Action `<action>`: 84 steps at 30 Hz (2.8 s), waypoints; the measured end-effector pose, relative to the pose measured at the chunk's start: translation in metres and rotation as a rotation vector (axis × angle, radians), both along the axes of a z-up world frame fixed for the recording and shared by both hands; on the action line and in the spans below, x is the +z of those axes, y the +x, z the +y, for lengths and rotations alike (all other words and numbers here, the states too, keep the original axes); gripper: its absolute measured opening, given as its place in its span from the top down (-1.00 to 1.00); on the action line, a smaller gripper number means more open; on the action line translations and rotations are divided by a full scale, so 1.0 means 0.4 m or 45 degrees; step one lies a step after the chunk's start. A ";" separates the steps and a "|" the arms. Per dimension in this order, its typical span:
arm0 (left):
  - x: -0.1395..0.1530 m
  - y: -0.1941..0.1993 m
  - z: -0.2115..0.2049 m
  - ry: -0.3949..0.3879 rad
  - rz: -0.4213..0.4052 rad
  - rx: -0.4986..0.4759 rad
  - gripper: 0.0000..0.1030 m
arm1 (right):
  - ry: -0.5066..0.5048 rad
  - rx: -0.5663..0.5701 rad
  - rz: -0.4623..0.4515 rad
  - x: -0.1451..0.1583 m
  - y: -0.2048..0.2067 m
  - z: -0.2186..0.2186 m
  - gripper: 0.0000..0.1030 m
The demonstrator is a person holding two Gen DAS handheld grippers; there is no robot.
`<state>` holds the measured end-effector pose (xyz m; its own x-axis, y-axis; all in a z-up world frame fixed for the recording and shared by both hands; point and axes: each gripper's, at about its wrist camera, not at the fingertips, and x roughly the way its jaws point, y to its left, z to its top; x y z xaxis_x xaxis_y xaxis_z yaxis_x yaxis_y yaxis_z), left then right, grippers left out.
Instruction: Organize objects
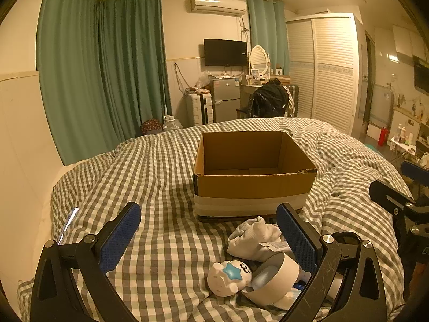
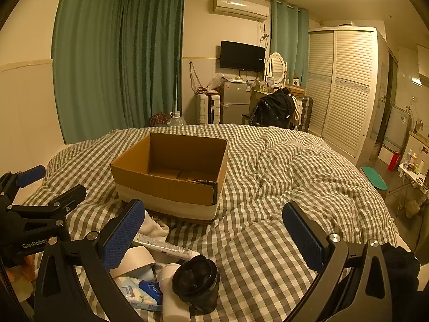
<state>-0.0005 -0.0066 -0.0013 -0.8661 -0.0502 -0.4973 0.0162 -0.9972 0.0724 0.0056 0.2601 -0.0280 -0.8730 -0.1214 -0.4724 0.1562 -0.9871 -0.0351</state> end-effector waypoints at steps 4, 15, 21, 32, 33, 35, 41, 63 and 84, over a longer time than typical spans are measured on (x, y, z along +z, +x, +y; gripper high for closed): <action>-0.003 -0.001 -0.001 0.000 -0.003 -0.001 -1.00 | 0.006 0.004 -0.008 -0.002 -0.002 -0.005 -0.99; -0.008 0.000 -0.003 0.003 -0.010 0.004 -1.00 | 0.019 0.019 -0.033 -0.013 -0.004 -0.013 -0.99; -0.005 0.000 -0.006 0.022 -0.011 -0.009 -1.00 | 0.031 0.028 -0.027 -0.012 0.002 -0.021 -0.99; 0.008 0.011 -0.021 0.048 0.004 -0.007 -1.00 | 0.026 0.031 -0.008 0.009 0.026 -0.021 -0.99; 0.008 0.011 -0.022 0.050 0.000 -0.008 -1.00 | 0.030 0.030 -0.009 0.010 0.028 -0.022 -0.99; 0.008 0.012 -0.023 0.047 -0.004 -0.007 -1.00 | 0.034 0.030 -0.013 0.010 0.029 -0.024 -0.99; -0.010 0.003 -0.029 0.039 -0.061 -0.015 -1.00 | 0.036 0.051 -0.061 -0.007 0.028 -0.026 -0.99; -0.238 -0.079 -0.017 -0.062 -0.446 -0.082 -1.00 | 0.059 0.105 -0.442 -0.233 -0.063 -0.042 -0.70; -0.292 -0.113 -0.048 0.221 -0.598 -0.281 -0.06 | 0.020 0.138 -0.476 -0.248 -0.071 -0.048 -0.06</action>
<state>-0.0455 -0.0259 -0.1180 -0.5294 0.2251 -0.8179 -0.1893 -0.9712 -0.1447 -0.0228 0.2408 -0.1271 -0.6226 -0.1934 -0.7583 0.2645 -0.9640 0.0287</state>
